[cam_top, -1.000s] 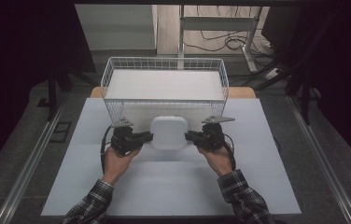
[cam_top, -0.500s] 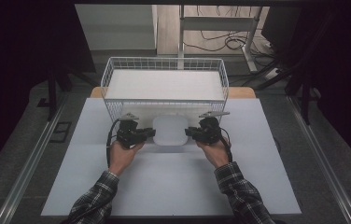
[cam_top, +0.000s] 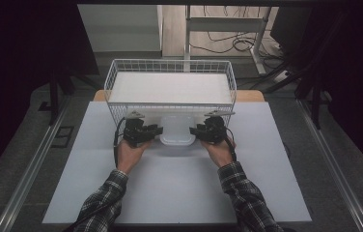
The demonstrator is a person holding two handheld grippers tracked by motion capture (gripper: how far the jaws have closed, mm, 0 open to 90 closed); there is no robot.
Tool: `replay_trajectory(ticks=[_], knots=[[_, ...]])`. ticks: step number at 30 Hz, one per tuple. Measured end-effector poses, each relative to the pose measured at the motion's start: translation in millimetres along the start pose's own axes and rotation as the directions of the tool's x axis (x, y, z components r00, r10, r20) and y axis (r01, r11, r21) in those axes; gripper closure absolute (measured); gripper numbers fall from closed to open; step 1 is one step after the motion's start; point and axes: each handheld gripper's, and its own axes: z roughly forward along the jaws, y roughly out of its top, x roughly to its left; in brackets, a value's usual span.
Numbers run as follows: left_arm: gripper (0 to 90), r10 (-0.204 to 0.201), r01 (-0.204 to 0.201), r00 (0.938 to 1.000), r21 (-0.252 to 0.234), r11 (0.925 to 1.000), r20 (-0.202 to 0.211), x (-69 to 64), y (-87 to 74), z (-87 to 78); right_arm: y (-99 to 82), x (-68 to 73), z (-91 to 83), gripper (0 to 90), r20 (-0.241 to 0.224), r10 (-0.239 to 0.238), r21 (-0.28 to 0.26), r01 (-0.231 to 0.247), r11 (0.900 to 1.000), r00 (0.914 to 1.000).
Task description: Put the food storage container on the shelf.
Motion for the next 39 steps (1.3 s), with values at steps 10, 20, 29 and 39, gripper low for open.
replay_trajectory(ticks=[10,20,29,39], knots=[[48.3,0.120,-0.118,0.9909,0.021,0.9927,-0.062,9.6,11.1,-1.0,10.9,0.3,3.8,62.0,0.064,-0.077,-0.017,0.078,0.9968,0.9949],[28.1,0.026,-0.027,0.9985,-0.031,0.9992,-0.047,-5.3,-21.5,-23.2,-6.0,3.6,-17.1,84.8,-0.014,-0.099,-0.029,0.098,0.9947,0.9950],[20.2,0.073,-0.074,0.9971,-0.058,0.9956,-0.023,-21.2,-40.5,-42.9,-16.6,8.6,-38.6,88.6,-0.065,-0.087,-0.051,0.084,0.9952,0.9941],[11.4,0.139,-0.140,0.9901,-0.044,0.9892,-0.021,-41.4,-66.5,-65.7,-34.0,17.0,-51.3,87.1,-0.094,-0.110,-0.047,0.106,0.9932,0.9894]])
